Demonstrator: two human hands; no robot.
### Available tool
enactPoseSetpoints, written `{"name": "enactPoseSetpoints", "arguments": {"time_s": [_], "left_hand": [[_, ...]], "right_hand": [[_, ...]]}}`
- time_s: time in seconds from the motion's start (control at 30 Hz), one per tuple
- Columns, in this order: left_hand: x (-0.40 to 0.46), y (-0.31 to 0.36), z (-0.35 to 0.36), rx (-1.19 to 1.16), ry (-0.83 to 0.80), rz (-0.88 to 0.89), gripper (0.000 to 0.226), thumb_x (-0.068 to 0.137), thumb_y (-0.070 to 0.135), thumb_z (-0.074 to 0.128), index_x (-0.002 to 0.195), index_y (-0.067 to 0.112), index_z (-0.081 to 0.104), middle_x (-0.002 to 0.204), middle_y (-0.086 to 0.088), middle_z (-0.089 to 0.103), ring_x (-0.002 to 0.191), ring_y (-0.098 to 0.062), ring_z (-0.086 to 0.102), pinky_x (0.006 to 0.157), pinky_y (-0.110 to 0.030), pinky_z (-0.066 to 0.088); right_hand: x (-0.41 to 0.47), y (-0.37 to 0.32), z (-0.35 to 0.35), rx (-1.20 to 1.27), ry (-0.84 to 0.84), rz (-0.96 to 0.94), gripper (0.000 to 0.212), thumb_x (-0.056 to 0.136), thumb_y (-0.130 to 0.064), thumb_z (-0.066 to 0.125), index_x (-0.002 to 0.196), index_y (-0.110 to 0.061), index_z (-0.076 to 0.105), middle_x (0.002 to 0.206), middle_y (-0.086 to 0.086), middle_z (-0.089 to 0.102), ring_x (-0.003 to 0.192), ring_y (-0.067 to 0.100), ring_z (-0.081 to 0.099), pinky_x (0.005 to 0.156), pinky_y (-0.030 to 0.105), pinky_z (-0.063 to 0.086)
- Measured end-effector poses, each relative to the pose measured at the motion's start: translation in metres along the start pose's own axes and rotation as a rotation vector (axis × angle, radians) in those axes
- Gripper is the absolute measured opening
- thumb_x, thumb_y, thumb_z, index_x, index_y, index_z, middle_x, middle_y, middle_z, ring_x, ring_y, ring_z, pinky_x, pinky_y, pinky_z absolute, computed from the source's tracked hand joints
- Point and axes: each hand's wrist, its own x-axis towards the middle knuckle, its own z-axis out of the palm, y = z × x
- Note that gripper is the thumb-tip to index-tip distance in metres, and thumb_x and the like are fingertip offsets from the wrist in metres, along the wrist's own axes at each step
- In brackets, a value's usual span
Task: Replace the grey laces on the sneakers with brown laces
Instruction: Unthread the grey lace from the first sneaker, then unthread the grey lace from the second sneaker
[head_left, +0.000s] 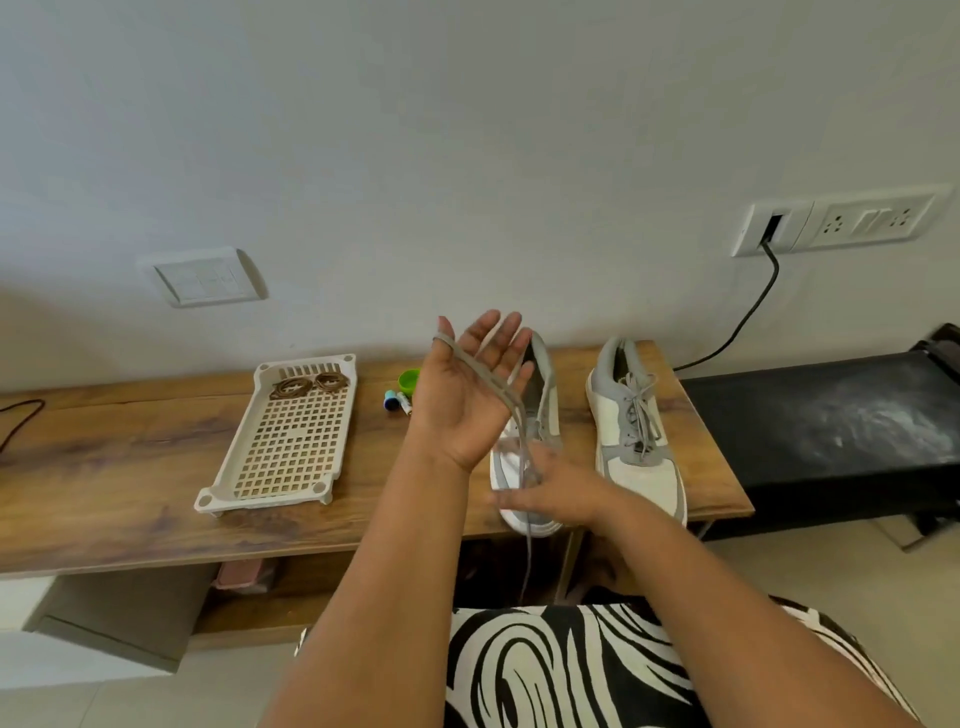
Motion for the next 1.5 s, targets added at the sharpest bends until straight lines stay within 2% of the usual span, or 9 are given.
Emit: {"name": "enactPoseSetpoints", "arguments": {"time_s": [0.17, 0.37, 0.5, 0.6, 0.7, 0.8, 1.03, 1.23, 1.5], "left_hand": [[-0.007, 0.023, 0.0, -0.224, -0.218, 0.023, 0.055, 0.098, 0.06, 0.037, 0.08, 0.013, 0.057, 0.052, 0.007, 0.036, 0.04, -0.004, 0.029, 0.039, -0.016, 0.023], [-0.003, 0.022, -0.022, 0.728, 0.157, 0.055, 0.055, 0.081, 0.065, 0.063, 0.109, 0.018, 0.057, 0.088, 0.004, 0.057, 0.059, -0.017, 0.057, 0.044, -0.018, 0.032], [0.004, -0.014, -0.036, 1.372, -0.045, -0.152, 0.091, 0.071, 0.044, 0.085, 0.146, 0.031, 0.035, 0.136, 0.005, 0.054, 0.124, -0.018, 0.052, 0.1, -0.042, 0.049], [0.004, -0.031, -0.029, 1.393, -0.262, -0.318, 0.033, 0.091, 0.023, 0.07, 0.123, 0.017, 0.064, 0.115, -0.004, 0.069, 0.107, -0.019, 0.062, 0.101, -0.037, 0.047], [0.001, -0.031, -0.02, 1.354, -0.259, -0.307, 0.022, 0.098, 0.022, 0.059, 0.086, 0.009, 0.072, 0.08, 0.004, 0.066, 0.071, -0.009, 0.053, 0.072, -0.027, 0.041], [0.001, -0.015, -0.022, 1.211, -0.115, -0.31, 0.021, 0.098, 0.029, 0.057, 0.085, 0.016, 0.067, 0.082, 0.007, 0.06, 0.083, -0.012, 0.048, 0.086, -0.034, 0.039], [0.006, 0.01, -0.033, 0.88, 0.332, -0.238, 0.024, 0.102, 0.025, 0.046, 0.084, 0.016, 0.059, 0.096, -0.005, 0.061, 0.089, -0.021, 0.055, 0.09, -0.045, 0.046], [0.017, 0.038, -0.055, 0.346, 0.514, -0.047, 0.03, 0.106, 0.025, 0.041, 0.081, 0.012, 0.053, 0.059, -0.003, 0.057, 0.055, -0.016, 0.051, 0.058, -0.028, 0.044], [0.036, 0.061, -0.106, 0.892, 0.728, -0.004, 0.032, 0.103, 0.037, 0.038, 0.104, 0.013, 0.059, 0.104, -0.005, 0.067, 0.1, -0.024, 0.063, 0.083, -0.039, 0.047]], "right_hand": [[0.02, 0.02, 0.019, -0.06, -0.149, 0.169, 0.03, 0.098, -0.039, 0.053, 0.08, -0.017, 0.064, 0.08, 0.002, 0.063, 0.076, 0.016, 0.058, 0.075, 0.029, 0.047], [0.01, 0.007, -0.025, 0.488, 0.162, 0.117, 0.029, 0.104, -0.026, 0.045, 0.085, -0.013, 0.062, 0.081, 0.005, 0.066, 0.073, 0.014, 0.061, 0.067, 0.026, 0.047], [-0.004, -0.002, -0.059, 1.284, 0.24, -0.091, 0.03, 0.102, -0.031, 0.045, 0.078, -0.014, 0.053, 0.082, 0.004, 0.061, 0.084, 0.018, 0.063, 0.077, 0.033, 0.055], [-0.01, -0.003, -0.068, 1.686, 0.158, -0.251, 0.039, 0.102, -0.036, 0.039, 0.069, -0.018, 0.05, 0.087, 0.002, 0.068, 0.098, 0.02, 0.068, 0.094, 0.04, 0.053], [-0.01, -0.004, -0.071, 1.909, 0.094, -0.284, 0.038, 0.104, -0.035, 0.035, 0.072, -0.019, 0.047, 0.054, -0.007, 0.043, 0.047, 0.006, 0.047, 0.057, 0.023, 0.052], [-0.006, -0.001, -0.071, 1.469, 0.383, -0.167, 0.037, 0.105, -0.037, 0.036, 0.077, -0.018, 0.05, 0.051, -0.007, 0.028, 0.041, 0.008, 0.023, 0.045, 0.023, 0.026], [0.031, -0.006, -0.004, -0.192, 0.464, -0.083, 0.048, 0.1, -0.049, 0.04, 0.143, -0.026, 0.038, 0.128, 0.001, 0.048, 0.109, 0.023, 0.054, 0.086, 0.04, 0.048], [0.081, -0.019, 0.049, 0.078, 0.333, -0.101, 0.022, 0.102, -0.026, 0.044, 0.119, -0.016, 0.054, 0.099, 0.005, 0.061, 0.089, 0.024, 0.056, 0.073, 0.031, 0.037], [0.147, -0.046, 0.078, 0.066, 0.248, 0.009, 0.029, 0.098, -0.015, 0.049, 0.125, -0.012, 0.04, 0.107, 0.006, 0.049, 0.091, 0.022, 0.053, 0.072, 0.032, 0.042]]}}
